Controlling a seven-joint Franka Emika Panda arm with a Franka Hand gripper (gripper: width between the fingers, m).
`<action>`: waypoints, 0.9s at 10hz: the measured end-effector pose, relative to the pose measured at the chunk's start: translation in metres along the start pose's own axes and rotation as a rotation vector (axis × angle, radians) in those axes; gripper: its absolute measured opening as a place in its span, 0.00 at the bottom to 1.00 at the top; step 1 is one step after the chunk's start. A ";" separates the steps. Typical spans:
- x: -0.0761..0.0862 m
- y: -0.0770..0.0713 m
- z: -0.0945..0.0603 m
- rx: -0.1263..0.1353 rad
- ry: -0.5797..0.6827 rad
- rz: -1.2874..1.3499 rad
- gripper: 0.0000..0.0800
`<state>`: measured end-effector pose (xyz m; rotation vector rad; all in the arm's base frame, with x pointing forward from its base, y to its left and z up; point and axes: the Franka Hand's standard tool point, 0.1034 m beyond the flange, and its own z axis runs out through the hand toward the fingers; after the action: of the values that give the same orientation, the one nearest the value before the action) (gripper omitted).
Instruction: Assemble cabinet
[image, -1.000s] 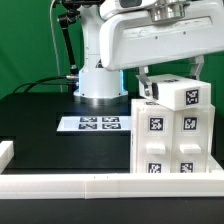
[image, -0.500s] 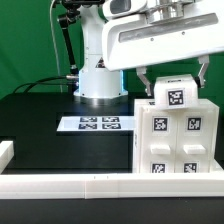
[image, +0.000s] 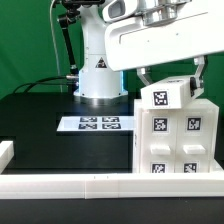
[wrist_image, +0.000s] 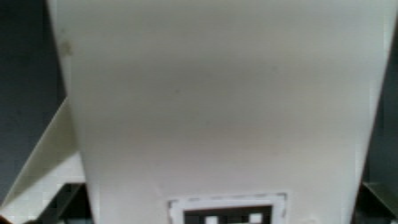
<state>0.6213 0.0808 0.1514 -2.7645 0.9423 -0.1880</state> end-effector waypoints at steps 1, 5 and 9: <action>0.000 0.000 0.000 0.001 -0.001 0.039 0.70; -0.001 0.001 0.000 0.011 -0.010 0.409 0.70; -0.002 0.001 0.001 0.027 -0.047 0.831 0.70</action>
Offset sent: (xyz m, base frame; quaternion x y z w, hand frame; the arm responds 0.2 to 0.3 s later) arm -0.0077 -0.0082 -0.0037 0.0057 0.0099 0.1932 0.9811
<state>0.6189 0.0813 0.1502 -2.1038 1.9282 0.0058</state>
